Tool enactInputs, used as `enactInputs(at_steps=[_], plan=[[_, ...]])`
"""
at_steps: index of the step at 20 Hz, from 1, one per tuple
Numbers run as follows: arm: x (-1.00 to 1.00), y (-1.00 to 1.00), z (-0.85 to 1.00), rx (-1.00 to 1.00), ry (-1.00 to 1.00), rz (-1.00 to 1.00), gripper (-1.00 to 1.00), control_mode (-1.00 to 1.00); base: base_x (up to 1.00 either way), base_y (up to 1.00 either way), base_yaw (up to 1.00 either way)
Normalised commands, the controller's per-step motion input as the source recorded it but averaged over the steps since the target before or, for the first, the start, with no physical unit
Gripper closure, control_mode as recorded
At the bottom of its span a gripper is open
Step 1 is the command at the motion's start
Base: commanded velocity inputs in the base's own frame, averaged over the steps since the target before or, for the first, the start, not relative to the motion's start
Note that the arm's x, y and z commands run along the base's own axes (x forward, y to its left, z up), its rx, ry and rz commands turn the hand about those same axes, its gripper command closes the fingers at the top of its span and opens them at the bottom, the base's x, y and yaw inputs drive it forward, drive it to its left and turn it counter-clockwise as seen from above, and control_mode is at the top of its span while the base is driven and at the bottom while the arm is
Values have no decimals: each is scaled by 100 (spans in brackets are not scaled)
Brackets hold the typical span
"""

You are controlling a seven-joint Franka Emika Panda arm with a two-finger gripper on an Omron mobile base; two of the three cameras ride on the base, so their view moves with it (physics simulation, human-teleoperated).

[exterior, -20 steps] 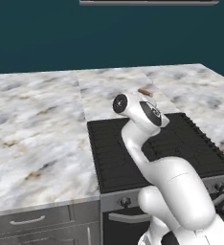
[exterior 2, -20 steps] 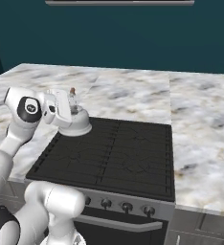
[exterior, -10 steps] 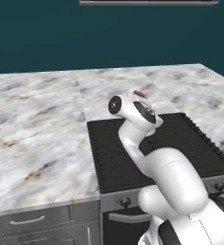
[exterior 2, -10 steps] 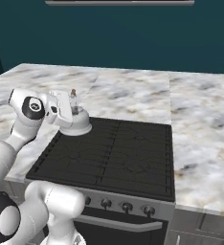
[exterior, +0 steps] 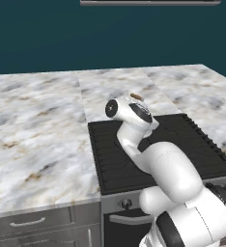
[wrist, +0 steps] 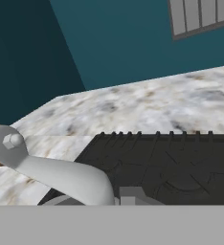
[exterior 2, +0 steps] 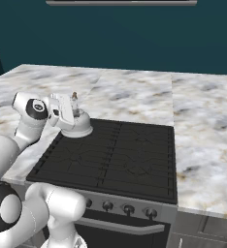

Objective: Pick the kettle from the cabinet and place it on a stove burner. Then pick the pot from the counter and place it on another stove burner. Finally, turn both burners on.

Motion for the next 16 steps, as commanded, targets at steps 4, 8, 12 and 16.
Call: enactInputs(at_steps=[4,8,12,16], plan=[[26,0,-18,0,-1,0,100,-100,0,0,0],[24,0,-17,0,-2,0,100,-100,0,0,0],[25,1,-13,0,-2,0,100,-100,0,0,0],[26,5,-11,0,0,0,100,-100,0,0,0]])
